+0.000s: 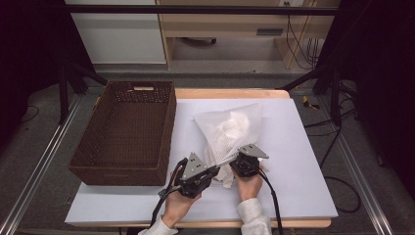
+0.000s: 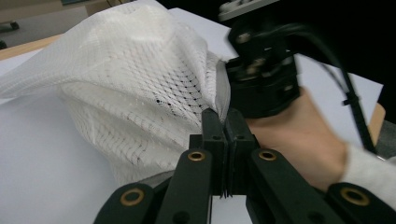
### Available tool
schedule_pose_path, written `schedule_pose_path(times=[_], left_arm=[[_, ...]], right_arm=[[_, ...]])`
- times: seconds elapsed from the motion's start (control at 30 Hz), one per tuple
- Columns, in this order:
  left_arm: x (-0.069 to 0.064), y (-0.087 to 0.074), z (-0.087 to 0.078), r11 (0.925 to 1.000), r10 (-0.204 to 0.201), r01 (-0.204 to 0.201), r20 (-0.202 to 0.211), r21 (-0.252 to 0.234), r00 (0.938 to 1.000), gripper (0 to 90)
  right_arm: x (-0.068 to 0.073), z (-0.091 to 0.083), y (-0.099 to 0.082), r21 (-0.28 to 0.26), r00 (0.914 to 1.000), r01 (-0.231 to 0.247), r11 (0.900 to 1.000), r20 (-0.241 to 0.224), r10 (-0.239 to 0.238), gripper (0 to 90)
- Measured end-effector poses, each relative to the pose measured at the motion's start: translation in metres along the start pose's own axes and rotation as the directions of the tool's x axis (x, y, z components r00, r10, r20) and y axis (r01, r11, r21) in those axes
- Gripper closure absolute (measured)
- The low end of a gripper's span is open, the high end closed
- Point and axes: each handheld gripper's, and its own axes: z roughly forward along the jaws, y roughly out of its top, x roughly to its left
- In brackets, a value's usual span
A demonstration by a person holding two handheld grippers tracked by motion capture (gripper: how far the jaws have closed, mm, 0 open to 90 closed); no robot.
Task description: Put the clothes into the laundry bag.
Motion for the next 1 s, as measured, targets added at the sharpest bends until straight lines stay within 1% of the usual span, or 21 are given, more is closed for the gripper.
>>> schedule_pose_path(times=[0.07, 0.1, 0.17, 0.2, 0.27, 0.3, 0.33, 0.4, 0.47, 0.5, 0.53, 0.57, 0.6, 0.63, 0.67, 0.7, 0.77, 0.87, 0.9, 0.97, 1.0], left_arm=[[0.003, -0.001, 0.004, 1.0000, 0.000, 0.000, -0.013, -0.001, 0.9999, 87.9], [0.003, -0.002, 0.006, 1.0000, -0.005, 0.005, -0.010, -0.002, 0.9999, 87.8], [0.003, -0.003, 0.010, 1.0000, -0.002, 0.002, -0.014, -0.006, 0.9999, 87.6], [0.002, -0.003, 0.012, 1.0000, 0.000, 0.000, -0.012, -0.004, 0.9999, 87.6], [0.001, -0.002, 0.016, 1.0000, 0.002, -0.002, -0.014, -0.001, 0.9999, 87.5], [0.000, -0.001, 0.017, 1.0000, 0.003, -0.003, -0.014, -0.001, 0.9999, 87.5], [-0.001, -0.001, 0.018, 1.0000, 0.006, -0.006, -0.014, 0.003, 0.9999, 87.5], [-0.002, 0.000, 0.020, 0.9999, 0.010, -0.010, -0.018, -0.001, 0.9998, 87.4], [-0.002, 0.000, 0.020, 1.0000, 0.009, -0.009, -0.017, -0.003, 0.9998, 87.4], [-0.002, -0.001, 0.019, 1.0000, 0.008, -0.008, -0.016, -0.004, 0.9998, 87.4], [-0.001, -0.001, 0.018, 1.0000, 0.005, -0.005, -0.015, -0.006, 0.9999, 87.5], [-0.001, -0.001, 0.018, 1.0000, 0.003, -0.003, -0.015, -0.006, 0.9999, 87.5], [-0.001, -0.001, 0.017, 1.0000, 0.003, -0.003, -0.015, -0.005, 0.9999, 87.5], [-0.001, -0.001, 0.016, 1.0000, 0.002, -0.002, -0.015, -0.009, 0.9999, 87.5], [-0.001, -0.001, 0.015, 0.9999, 0.004, -0.004, -0.015, -0.009, 0.9999, 87.5], [0.000, -0.001, 0.015, 0.9999, 0.005, -0.005, -0.014, -0.010, 0.9999, 87.5], [0.000, 0.000, 0.014, 0.9999, -0.001, 0.001, -0.010, -0.015, 0.9999, 87.5], [-0.001, 0.004, 0.012, 0.9998, -0.004, 0.004, 0.003, -0.018, 1.0000, 87.7], [-0.003, 0.005, 0.011, 0.9998, -0.002, 0.003, 0.006, -0.018, 1.0000, 87.8], [-0.005, 0.009, 0.008, 0.9995, -0.017, 0.017, 0.021, -0.025, 0.9996, 88.2], [-0.006, 0.011, 0.005, 0.9996, -0.016, 0.016, 0.017, -0.024, 0.9997, 88.4]], right_arm=[[-0.002, -0.013, 0.001, 0.007, 0.9980, 0.024, 0.9997, -0.059, -0.024, 62.6], [-0.003, -0.021, 0.002, 0.011, 0.9965, 0.036, 0.9993, -0.076, -0.035, 59.2], [-0.004, -0.039, 0.002, -0.004, 0.9926, 0.085, 0.9964, -0.086, -0.085, 49.5], [-0.005, -0.047, 0.001, -0.016, 0.9903, 0.097, 0.9951, -0.098, -0.098, 43.7], [-0.004, -0.059, -0.002, -0.009, 0.9856, 0.103, 0.9946, -0.134, -0.103, 35.1], [-0.001, -0.061, -0.007, 0.006, 0.9818, 0.101, 0.9948, -0.162, -0.099, 31.8], [0.001, -0.061, -0.010, 0.021, 0.9793, 0.110, 0.9937, -0.173, -0.105, 30.7], [0.009, -0.053, -0.020, 0.090, 0.9752, 0.152, 0.9843, -0.176, -0.134, 30.4], [0.017, -0.041, -0.027, 0.147, 0.9733, 0.196, 0.9696, -0.150, -0.174, 34.0], [0.020, -0.035, -0.026, 0.196, 0.9743, 0.211, 0.9576, -0.123, -0.189, 37.5], [0.021, -0.032, -0.025, 0.210, 0.9766, 0.207, 0.9554, -0.102, -0.190, 43.9], [0.021, -0.029, -0.023, 0.216, 0.9797, 0.198, 0.9560, -0.074, -0.186, 53.4], [0.020, -0.026, -0.022, 0.213, 0.9789, 0.203, 0.9557, -0.063, -0.194, 63.5], [0.019, -0.024, -0.020, 0.215, 0.9825, 0.186, 0.9586, -0.046, -0.180, 72.9], [0.017, -0.022, -0.018, 0.223, 0.9833, 0.182, 0.9576, -0.043, -0.177, 80.0], [0.015, -0.021, -0.016, 0.227, 0.9852, 0.172, 0.9586, -0.045, -0.166, 81.7], [0.008, -0.018, -0.013, 0.221, 0.9909, 0.131, 0.9664, -0.058, -0.121, 83.1], [0.005, -0.015, -0.008, 0.161, 0.9948, 0.084, 0.9835, -0.070, -0.073, 83.3], [0.005, -0.015, -0.005, 0.129, 0.9945, 0.078, 0.9885, -0.080, -0.068, 83.3], [0.009, -0.011, 0.000, 0.095, 0.9947, 0.089, 0.9915, -0.059, -0.083, 83.3], [0.010, -0.008, 0.003, 0.084, 0.9958, 0.085, 0.9928, -0.041, -0.082, 83.3]])
